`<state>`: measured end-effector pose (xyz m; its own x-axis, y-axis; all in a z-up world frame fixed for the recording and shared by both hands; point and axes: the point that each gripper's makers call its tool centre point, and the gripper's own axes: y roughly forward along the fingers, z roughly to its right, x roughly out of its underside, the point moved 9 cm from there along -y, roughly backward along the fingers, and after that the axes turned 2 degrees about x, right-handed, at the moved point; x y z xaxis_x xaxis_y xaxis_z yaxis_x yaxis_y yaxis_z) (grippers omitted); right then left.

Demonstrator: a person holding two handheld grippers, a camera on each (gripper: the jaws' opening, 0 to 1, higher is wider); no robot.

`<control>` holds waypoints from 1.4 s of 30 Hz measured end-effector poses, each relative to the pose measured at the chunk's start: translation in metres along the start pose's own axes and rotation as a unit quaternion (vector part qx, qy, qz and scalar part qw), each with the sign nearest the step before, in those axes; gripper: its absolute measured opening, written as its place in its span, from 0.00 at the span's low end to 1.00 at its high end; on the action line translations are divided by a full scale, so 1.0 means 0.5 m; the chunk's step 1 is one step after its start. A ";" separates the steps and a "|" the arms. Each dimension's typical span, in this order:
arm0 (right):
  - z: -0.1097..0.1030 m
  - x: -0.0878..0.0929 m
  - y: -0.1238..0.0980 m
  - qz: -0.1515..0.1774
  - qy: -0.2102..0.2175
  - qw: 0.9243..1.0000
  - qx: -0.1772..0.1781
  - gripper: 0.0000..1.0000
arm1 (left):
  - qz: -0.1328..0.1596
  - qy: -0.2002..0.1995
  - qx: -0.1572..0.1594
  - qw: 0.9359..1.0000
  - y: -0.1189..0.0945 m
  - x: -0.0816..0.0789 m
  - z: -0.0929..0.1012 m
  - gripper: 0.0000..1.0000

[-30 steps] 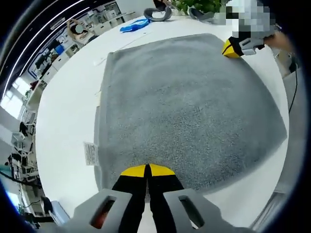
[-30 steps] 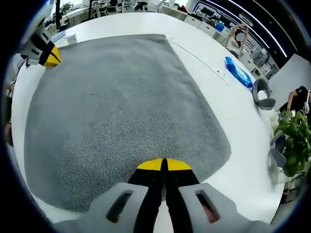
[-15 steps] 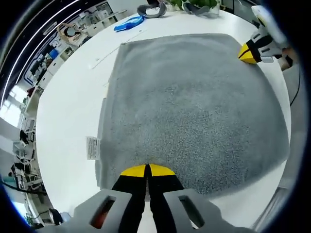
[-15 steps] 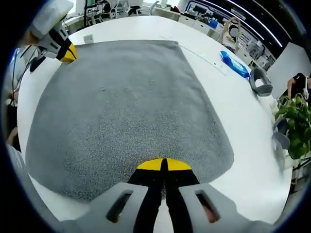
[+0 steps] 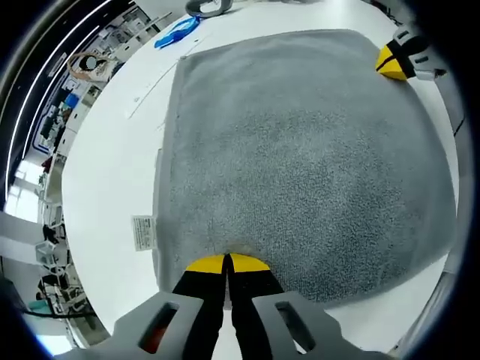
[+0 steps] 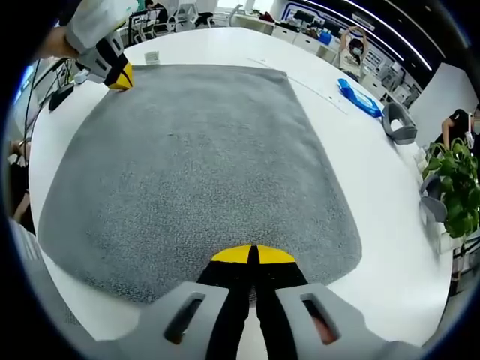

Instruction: Fold the towel on the table until its edges align and the towel forms a compact rectangular stack.

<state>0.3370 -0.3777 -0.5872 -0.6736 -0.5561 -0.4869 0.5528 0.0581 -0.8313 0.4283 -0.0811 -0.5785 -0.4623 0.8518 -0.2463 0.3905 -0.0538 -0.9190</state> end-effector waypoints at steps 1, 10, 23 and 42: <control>-0.001 0.001 -0.001 0.001 0.001 1.000 0.001 0.00 | -0.001 0.003 0.000 1.000 0.001 -0.001 -0.001 0.01; -0.020 0.022 -0.014 0.030 0.031 0.999 0.009 0.00 | -0.020 0.023 -0.007 1.000 0.003 -0.010 0.001 0.01; -0.039 0.036 -0.028 0.048 0.052 0.997 -0.003 0.00 | 0.000 0.033 -0.029 0.999 0.007 -0.011 -0.008 0.00; -0.093 0.051 -0.056 0.055 0.061 0.997 -0.013 0.00 | 0.037 -0.004 -0.017 0.999 0.028 -0.037 -0.050 0.00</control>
<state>0.2816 -0.3547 -0.5891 -0.6655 -0.4395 -0.6033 0.6146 0.1361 -0.7770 0.4621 -0.0845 -0.5790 -0.4378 0.8419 -0.3154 0.4500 -0.0985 -0.8876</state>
